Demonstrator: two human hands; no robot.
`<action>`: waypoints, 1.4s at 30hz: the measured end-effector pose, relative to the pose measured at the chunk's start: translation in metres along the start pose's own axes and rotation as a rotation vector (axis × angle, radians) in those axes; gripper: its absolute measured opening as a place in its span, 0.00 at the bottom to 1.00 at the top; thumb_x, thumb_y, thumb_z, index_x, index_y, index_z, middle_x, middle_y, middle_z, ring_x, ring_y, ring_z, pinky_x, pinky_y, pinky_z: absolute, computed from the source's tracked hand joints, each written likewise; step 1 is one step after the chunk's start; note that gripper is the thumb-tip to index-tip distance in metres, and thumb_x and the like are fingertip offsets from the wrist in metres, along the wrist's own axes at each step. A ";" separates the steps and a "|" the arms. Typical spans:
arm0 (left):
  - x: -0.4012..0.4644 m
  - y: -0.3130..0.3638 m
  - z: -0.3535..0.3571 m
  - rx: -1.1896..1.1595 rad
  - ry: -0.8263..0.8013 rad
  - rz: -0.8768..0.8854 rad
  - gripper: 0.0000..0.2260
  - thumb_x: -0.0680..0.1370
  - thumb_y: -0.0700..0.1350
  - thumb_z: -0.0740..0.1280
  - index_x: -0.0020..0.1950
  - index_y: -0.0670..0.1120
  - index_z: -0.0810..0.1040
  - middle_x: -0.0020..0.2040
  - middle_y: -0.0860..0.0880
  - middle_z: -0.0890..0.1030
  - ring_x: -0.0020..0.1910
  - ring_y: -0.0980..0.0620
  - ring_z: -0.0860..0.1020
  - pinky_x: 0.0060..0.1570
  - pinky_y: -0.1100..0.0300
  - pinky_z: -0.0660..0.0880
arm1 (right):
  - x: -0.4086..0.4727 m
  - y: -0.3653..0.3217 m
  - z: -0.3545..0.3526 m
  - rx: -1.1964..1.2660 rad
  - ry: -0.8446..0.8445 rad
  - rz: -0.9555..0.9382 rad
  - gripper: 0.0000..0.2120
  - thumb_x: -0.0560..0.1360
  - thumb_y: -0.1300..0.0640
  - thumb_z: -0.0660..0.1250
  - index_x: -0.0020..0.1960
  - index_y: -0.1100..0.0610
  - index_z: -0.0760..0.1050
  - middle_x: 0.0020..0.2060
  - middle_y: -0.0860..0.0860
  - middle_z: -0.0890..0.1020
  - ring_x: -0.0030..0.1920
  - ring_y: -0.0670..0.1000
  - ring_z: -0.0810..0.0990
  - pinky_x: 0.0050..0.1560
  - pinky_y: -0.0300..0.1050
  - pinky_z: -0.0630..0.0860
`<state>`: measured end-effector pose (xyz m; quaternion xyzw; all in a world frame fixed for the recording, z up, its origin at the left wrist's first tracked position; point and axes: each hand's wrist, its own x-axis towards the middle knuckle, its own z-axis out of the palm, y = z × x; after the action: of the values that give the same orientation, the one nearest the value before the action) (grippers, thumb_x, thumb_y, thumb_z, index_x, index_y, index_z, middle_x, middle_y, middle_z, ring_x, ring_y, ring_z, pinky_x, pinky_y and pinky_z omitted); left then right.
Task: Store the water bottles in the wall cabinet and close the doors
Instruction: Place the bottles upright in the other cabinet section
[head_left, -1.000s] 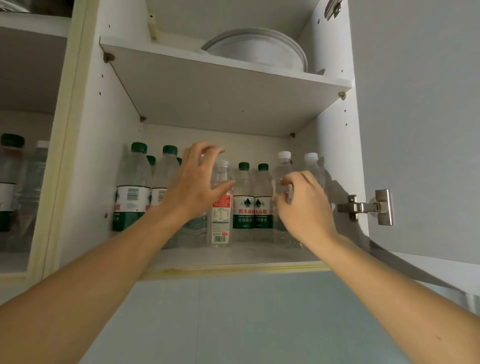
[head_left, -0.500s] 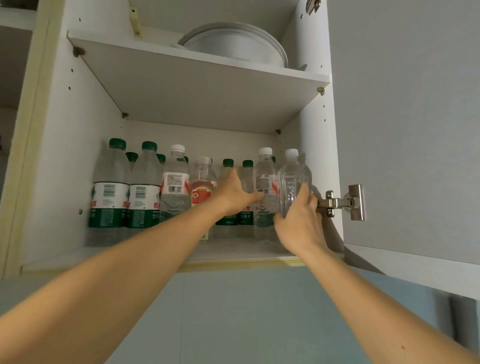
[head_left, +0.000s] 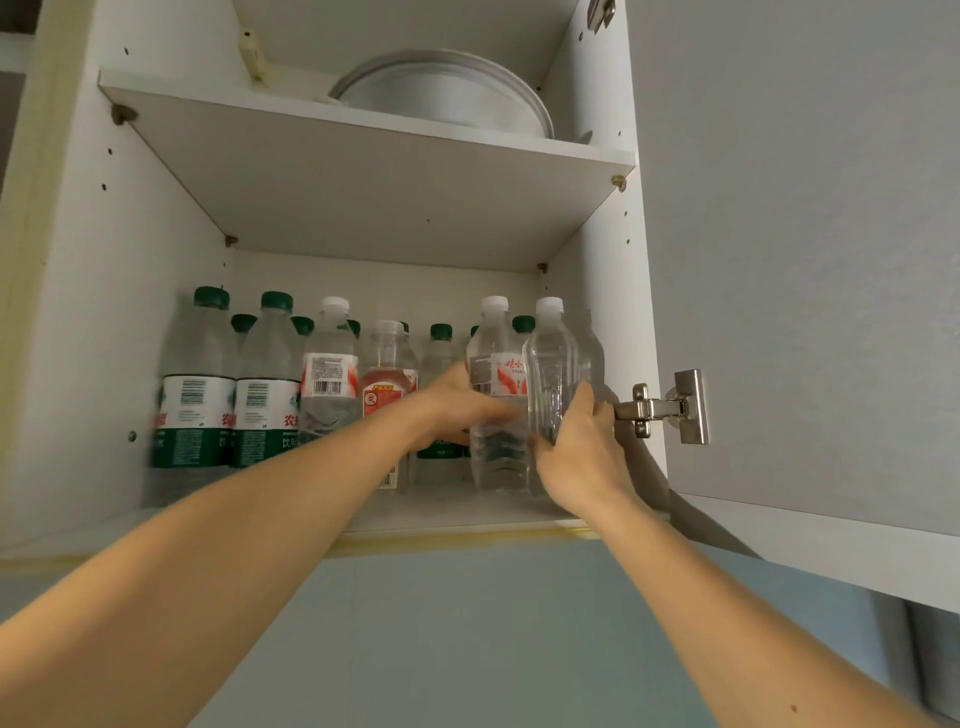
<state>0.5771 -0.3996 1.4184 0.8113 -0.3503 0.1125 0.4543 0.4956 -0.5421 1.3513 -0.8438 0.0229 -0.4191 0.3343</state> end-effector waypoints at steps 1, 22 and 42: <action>-0.002 0.002 -0.007 0.047 -0.011 0.003 0.15 0.74 0.45 0.76 0.57 0.56 0.77 0.53 0.52 0.83 0.53 0.53 0.82 0.44 0.58 0.79 | 0.000 0.000 -0.001 0.002 -0.010 0.001 0.39 0.80 0.55 0.69 0.81 0.55 0.49 0.74 0.61 0.63 0.67 0.65 0.75 0.63 0.58 0.74; 0.010 0.047 -0.073 0.560 -0.063 0.011 0.47 0.65 0.44 0.82 0.76 0.62 0.61 0.73 0.51 0.69 0.67 0.45 0.72 0.64 0.41 0.75 | 0.015 -0.018 -0.012 0.030 -0.330 0.002 0.34 0.77 0.51 0.73 0.77 0.56 0.61 0.69 0.55 0.75 0.67 0.58 0.76 0.68 0.55 0.73; 0.022 0.007 -0.099 0.716 0.048 0.057 0.34 0.71 0.51 0.78 0.72 0.65 0.66 0.76 0.50 0.66 0.63 0.46 0.74 0.44 0.56 0.78 | 0.046 -0.037 0.026 -0.156 -0.384 -0.032 0.13 0.78 0.51 0.71 0.54 0.57 0.72 0.53 0.55 0.79 0.50 0.54 0.78 0.50 0.45 0.75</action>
<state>0.6017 -0.3318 1.4898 0.9061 -0.3004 0.2597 0.1462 0.5350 -0.5137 1.3937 -0.9318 -0.0221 -0.2528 0.2597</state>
